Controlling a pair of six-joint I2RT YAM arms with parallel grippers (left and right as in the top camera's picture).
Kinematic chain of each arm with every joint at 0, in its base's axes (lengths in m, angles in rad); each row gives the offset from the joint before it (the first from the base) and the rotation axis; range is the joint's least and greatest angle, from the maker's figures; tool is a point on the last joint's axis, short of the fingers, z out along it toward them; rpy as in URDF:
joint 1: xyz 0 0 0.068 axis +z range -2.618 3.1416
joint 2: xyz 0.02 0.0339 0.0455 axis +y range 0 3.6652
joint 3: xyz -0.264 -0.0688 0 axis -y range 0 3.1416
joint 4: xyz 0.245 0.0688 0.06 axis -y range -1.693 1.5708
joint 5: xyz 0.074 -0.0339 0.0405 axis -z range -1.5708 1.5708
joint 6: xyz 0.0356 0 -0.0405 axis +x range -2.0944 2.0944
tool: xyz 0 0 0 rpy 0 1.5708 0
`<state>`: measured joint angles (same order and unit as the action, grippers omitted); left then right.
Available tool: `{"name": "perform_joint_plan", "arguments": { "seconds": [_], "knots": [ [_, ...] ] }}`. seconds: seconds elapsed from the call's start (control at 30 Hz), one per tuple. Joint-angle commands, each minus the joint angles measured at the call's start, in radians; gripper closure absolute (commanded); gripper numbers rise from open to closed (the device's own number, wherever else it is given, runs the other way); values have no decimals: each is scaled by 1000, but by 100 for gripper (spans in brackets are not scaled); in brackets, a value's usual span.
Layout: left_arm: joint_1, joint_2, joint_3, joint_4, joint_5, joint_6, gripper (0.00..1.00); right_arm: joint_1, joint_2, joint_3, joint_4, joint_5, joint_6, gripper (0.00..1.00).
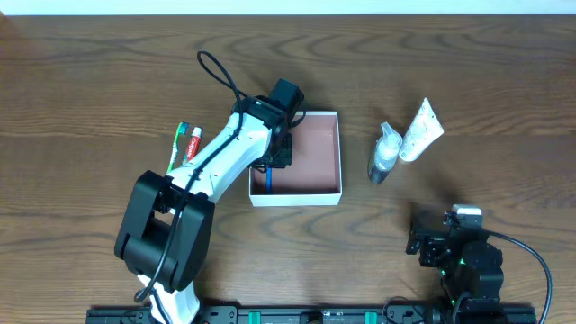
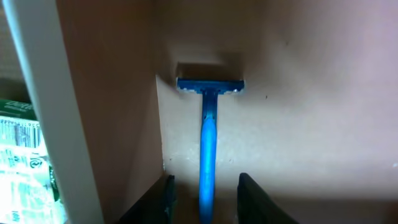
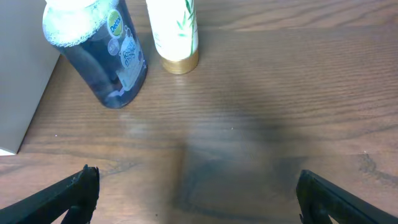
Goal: Pack container
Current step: 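Carry the blue razor into the white box and release it, then return left gripper to the green toothbrush and grasp it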
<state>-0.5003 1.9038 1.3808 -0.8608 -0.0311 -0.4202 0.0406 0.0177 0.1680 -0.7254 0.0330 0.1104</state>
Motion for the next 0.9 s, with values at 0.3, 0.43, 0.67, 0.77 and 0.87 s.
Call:
{"name": "perform_joint_plan", "arguments": {
  "seconds": [0.3,0.43,0.67,0.77,0.87],
  "knots": [
    [0,-91,348,-252,161,32,64,0,-3,-2,-4,0,0,1],
    [16,-169,410,-287,-15,121,47,0,-3,-2,-4,0,0,1],
    [225,-189,401,-366,-191,214,21,0,-3,-2,-4,0,0,1],
    [358,-155,373,-367,-187,283,19,0,-3,-2,-4,0,0,1],
    [472,-105,352,-357,-113,420,19,0,-3,-2,-4,0,0,1]
  ]
}}
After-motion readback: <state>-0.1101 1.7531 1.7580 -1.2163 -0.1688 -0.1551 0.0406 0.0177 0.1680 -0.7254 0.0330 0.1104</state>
